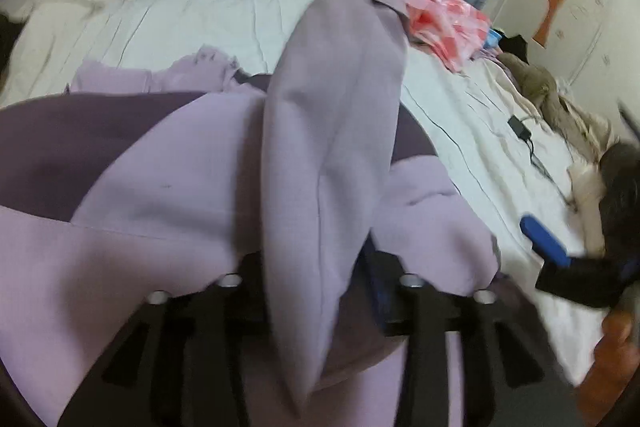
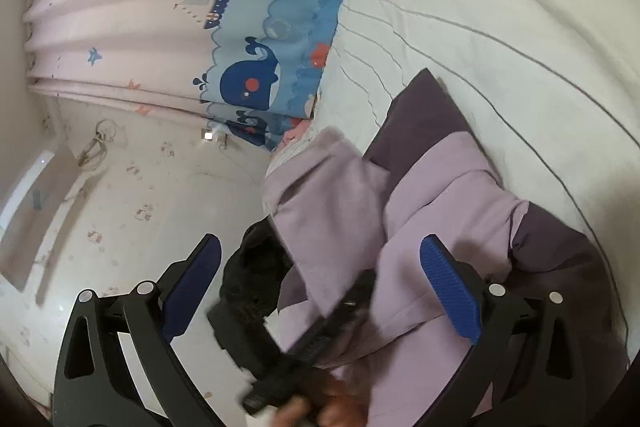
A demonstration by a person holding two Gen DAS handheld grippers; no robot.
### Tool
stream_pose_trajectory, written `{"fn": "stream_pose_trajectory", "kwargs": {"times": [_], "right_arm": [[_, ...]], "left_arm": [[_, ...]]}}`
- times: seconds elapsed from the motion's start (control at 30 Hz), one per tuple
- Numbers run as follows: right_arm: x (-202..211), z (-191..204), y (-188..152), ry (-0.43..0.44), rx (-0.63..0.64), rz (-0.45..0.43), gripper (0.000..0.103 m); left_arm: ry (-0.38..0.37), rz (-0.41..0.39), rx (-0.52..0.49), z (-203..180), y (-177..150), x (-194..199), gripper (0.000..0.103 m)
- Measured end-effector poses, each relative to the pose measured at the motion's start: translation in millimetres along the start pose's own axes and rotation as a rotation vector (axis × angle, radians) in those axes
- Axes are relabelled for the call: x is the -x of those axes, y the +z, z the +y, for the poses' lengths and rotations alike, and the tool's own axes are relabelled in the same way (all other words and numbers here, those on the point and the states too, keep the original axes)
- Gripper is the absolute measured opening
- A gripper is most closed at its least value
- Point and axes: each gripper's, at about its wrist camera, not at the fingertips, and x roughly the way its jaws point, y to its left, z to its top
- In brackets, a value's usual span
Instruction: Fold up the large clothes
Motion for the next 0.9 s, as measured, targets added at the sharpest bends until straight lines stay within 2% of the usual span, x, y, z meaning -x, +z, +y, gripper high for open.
{"fn": "stream_pose_trajectory", "kwargs": {"times": [0.03,0.1,0.2,0.33,0.4,0.5,0.53,0.57,0.63,0.7,0.77,0.83,0.9], "right_arm": [[-3,0,0,0.006,-0.004,0.017,0.096],[-9,1,-1,0.001,0.004,0.044,0.096],[-19,9,-4,-0.010,0.055,0.060,0.096],[-29,8,-10,-0.060,0.091,0.075,0.096],[-38,3,-12,-0.079,0.095,0.083,0.096],[-50,-5,-16,-0.098,0.119,0.080,0.096],[-52,-7,-17,-0.098,0.136,0.068,0.085],[-56,-5,-17,-0.129,0.171,0.056,0.060],[-63,10,-18,-0.172,0.260,0.039,0.025],[-67,44,-24,-0.178,0.405,0.015,0.021],[-70,89,-28,-0.151,0.557,-0.010,0.019],[-68,134,-29,-0.110,0.698,-0.054,0.019],[-69,149,-18,-0.104,0.733,-0.070,0.019]], "left_arm": [[-0.010,0.001,-0.030,-8,-1,4,0.071],[-0.012,0.003,-0.074,-19,-2,16,0.082],[-0.019,0.009,-0.126,-28,-12,36,0.082],[-0.047,-0.007,-0.120,-16,-30,73,0.084],[-0.034,-0.042,-0.081,3,-39,91,0.088],[-0.021,-0.100,0.039,51,-38,112,0.090],[-0.009,-0.114,0.076,64,-38,115,0.090],[0.009,-0.125,0.119,80,-37,118,0.090],[0.033,-0.150,0.223,115,-36,125,0.090],[0.064,-0.176,0.304,144,-33,134,0.090],[0.065,-0.220,0.345,162,-28,148,0.090],[0.078,-0.335,0.353,173,-16,175,0.090],[0.094,-0.415,0.351,179,-8,189,0.096]]}}
